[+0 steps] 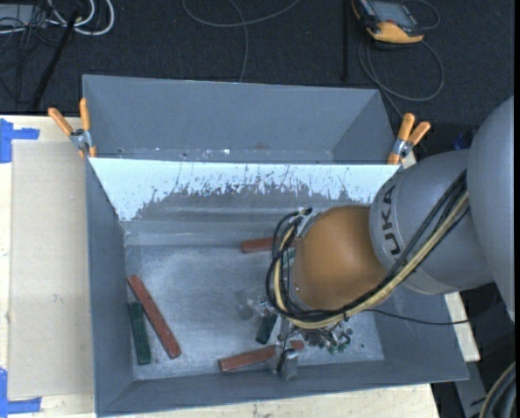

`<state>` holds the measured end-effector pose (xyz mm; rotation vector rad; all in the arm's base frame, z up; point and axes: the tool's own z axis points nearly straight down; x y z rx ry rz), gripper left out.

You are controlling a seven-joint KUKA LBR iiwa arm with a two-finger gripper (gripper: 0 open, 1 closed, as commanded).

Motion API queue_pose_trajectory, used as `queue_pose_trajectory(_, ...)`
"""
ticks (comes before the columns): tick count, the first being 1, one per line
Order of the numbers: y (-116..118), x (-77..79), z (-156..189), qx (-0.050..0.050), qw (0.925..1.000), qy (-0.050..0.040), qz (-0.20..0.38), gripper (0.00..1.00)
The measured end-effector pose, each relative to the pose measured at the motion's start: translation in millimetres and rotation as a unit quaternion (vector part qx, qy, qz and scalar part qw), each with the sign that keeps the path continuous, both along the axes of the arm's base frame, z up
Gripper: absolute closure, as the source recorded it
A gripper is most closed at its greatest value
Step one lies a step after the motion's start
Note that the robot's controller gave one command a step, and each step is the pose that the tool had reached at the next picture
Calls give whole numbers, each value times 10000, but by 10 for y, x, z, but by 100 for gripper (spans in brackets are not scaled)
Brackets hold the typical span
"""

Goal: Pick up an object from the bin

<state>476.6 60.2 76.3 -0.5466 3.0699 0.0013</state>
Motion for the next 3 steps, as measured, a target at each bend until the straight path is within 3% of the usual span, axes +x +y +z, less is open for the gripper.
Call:
queue_pose_trajectory(1,-644,308,-68,-42,9999,100,88,0)
queue_pose_trajectory(2,-599,292,-67,-21,9999,114,94,100)
queue_pose_trajectory(3,-299,422,1816,-26,9991,66,409,100)
